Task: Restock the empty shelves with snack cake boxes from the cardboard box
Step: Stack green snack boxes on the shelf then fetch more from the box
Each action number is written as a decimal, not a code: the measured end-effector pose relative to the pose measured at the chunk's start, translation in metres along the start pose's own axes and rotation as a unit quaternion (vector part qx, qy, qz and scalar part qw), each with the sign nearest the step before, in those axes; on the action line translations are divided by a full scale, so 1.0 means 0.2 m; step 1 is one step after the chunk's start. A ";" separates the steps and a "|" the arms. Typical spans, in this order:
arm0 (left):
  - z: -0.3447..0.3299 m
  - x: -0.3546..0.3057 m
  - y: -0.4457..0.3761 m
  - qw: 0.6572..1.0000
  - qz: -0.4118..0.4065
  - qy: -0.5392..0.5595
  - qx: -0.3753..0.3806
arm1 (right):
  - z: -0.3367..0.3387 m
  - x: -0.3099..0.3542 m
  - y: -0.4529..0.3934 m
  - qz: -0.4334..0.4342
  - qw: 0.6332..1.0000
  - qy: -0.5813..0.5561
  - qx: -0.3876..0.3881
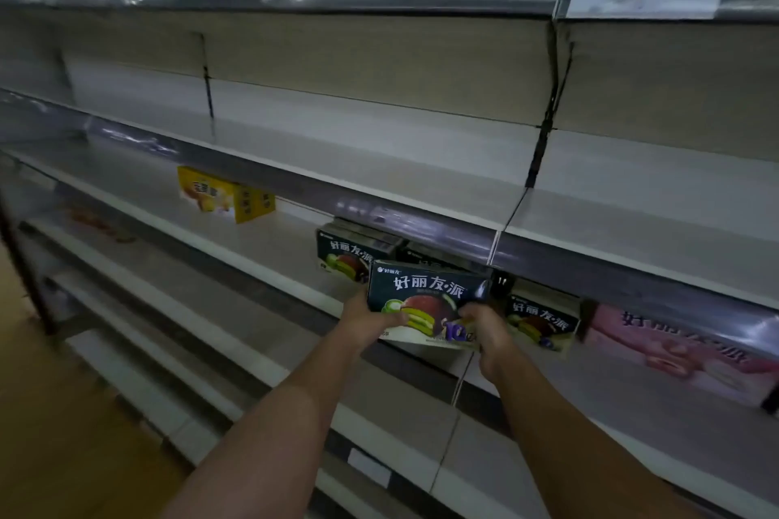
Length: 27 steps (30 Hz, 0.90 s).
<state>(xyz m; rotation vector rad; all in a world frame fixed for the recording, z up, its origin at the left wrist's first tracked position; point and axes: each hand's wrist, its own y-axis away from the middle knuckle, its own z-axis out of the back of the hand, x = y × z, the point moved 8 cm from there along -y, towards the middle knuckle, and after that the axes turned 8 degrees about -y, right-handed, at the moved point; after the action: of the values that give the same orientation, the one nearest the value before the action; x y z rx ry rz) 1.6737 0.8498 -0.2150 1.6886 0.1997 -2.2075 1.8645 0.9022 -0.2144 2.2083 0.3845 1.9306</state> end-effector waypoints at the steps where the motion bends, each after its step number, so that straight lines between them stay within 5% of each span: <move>1: -0.03 -0.01 -0.04 1.000 -0.007 -0.006 0.015 | 0.02 0.00 -0.02 0.001 1.000 -0.007 -0.009; 11: -0.13 0.05 -0.30 0.983 -0.047 -0.168 0.058 | 0.07 -0.01 -0.12 0.094 0.994 0.021 -0.058; 18: -0.06 0.03 -0.38 0.922 -0.093 -0.373 0.037 | 0.04 -0.04 -0.18 0.129 0.974 0.148 -0.118; 27: -0.08 0.09 -0.46 0.925 -0.128 -0.346 0.094 | 0.07 -0.13 -0.15 0.071 0.923 0.307 -0.221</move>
<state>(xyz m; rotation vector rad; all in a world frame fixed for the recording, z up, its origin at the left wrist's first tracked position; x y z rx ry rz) 1.6511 0.9367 -0.2454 0.8911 0.0232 -2.9457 1.8726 0.9233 -0.2506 1.3551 -0.1400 2.4622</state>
